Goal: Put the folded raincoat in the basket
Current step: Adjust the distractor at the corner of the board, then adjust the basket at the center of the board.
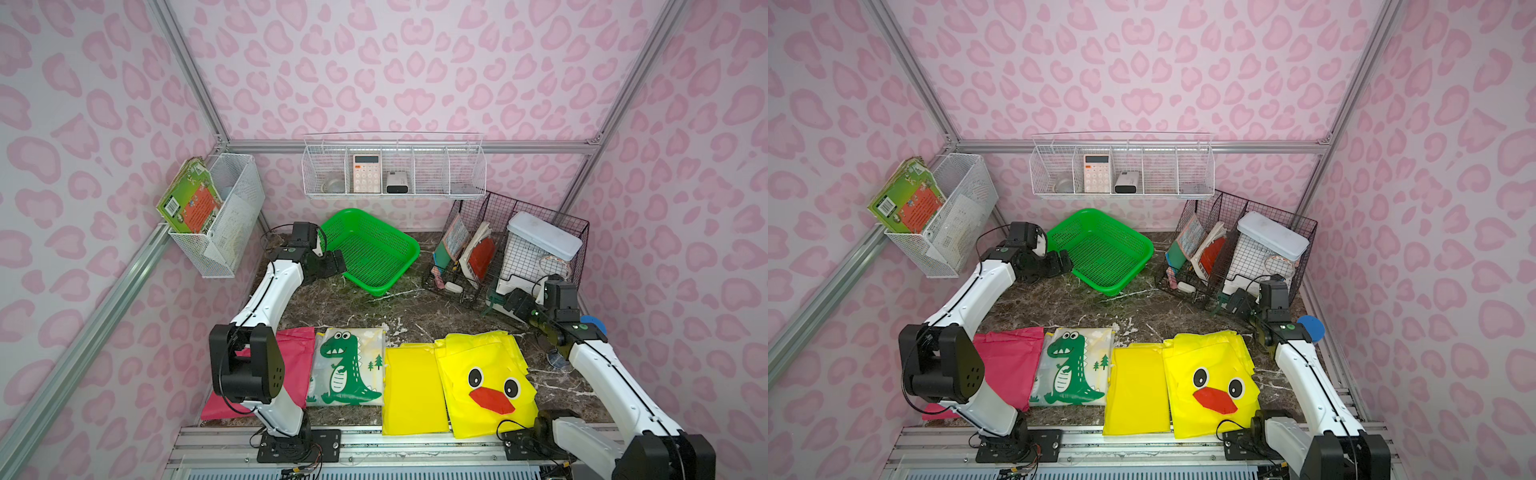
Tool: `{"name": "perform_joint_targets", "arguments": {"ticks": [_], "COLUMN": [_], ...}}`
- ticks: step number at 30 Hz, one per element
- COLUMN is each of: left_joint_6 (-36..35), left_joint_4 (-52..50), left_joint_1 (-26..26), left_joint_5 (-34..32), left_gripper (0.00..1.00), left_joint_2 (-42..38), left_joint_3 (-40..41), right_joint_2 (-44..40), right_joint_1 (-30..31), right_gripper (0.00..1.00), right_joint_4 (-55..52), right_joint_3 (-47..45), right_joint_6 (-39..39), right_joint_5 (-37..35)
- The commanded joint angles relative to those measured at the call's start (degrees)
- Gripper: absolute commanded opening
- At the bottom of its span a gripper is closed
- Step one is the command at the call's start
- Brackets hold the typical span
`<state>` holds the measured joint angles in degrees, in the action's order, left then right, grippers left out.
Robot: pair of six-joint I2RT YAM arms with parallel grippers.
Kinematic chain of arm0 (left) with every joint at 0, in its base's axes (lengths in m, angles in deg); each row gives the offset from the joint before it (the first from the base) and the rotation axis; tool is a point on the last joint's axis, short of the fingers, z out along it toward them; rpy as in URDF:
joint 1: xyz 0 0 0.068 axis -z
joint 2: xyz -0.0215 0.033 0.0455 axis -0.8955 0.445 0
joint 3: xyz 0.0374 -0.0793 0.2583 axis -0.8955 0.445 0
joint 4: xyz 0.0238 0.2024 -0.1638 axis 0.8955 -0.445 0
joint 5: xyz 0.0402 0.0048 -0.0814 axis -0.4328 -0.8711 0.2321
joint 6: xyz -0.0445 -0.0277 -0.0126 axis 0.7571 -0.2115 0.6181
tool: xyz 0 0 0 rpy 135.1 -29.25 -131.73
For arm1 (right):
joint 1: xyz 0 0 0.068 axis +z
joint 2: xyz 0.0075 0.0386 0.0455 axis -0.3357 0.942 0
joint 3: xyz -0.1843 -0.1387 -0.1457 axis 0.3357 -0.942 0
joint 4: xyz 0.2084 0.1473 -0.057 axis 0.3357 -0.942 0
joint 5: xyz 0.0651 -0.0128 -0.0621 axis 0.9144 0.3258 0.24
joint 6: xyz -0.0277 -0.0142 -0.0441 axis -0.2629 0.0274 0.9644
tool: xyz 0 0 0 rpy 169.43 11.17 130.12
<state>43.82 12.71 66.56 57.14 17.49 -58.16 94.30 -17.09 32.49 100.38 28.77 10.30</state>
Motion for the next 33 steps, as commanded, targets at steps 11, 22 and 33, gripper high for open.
{"name": "perform_joint_targets", "arguments": {"ticks": [11,22,33], "left_joint_6": [3.47,11.62,15.4], "left_joint_4": [-4.53,-11.03,-20.38], "left_joint_1": [-0.15,-4.1,-4.58], "left_joint_5": [-5.12,-8.4,-5.57], "left_gripper": [0.99,0.99,0.99], "left_joint_2": [3.13,17.68,33.07], "left_joint_3": [-4.53,-18.76,-36.48], "right_joint_2": [-8.05,-10.08,4.69], "right_joint_1": [2.79,18.65,35.87], "right_gripper": [1.0,0.99,0.99], "right_joint_4": [-3.14,-3.15,8.47], "right_joint_3": [5.88,7.69,8.15], "right_joint_6": [1.8,-0.44,-2.56], "right_joint_5": [12.78,8.99,3.54]}}
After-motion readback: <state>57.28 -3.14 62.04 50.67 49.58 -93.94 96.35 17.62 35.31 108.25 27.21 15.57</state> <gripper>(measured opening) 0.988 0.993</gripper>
